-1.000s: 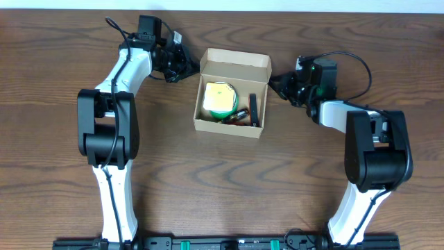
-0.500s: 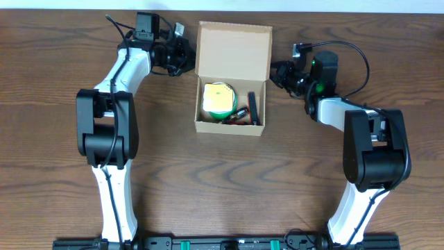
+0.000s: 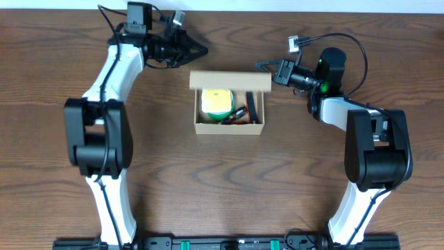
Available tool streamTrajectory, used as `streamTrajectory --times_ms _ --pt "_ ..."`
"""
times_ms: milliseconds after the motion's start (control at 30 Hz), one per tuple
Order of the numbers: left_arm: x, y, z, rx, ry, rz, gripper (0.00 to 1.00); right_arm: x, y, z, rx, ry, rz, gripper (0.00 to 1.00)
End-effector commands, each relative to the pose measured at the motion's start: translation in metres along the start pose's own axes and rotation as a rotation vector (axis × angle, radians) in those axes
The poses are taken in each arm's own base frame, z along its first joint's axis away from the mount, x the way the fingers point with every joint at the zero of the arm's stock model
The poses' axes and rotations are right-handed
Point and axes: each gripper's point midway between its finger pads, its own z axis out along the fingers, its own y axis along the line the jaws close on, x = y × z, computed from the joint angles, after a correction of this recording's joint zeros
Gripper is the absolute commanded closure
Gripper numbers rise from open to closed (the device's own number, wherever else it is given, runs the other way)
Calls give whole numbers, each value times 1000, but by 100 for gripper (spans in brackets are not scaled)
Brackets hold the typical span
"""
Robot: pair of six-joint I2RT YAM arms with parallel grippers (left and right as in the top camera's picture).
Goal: Pack container
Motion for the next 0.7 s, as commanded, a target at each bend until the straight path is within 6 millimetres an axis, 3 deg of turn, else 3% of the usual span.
streamTrajectory --times_ms 0,200,433,567,667 --pt "8 -24 -19 -50 -14 151 94 7 16 -2 -84 78 -45 99" --pt "50 -8 -33 -281 94 198 94 16 29 -2 -132 132 -54 98" --pt "91 6 -48 -521 215 211 94 33 31 5 -141 200 56 98" --pt "106 5 -54 -574 263 216 94 32 58 8 -166 215 30 99" --pt "110 3 -52 -573 280 220 94 27 88 7 -189 211 -35 98"
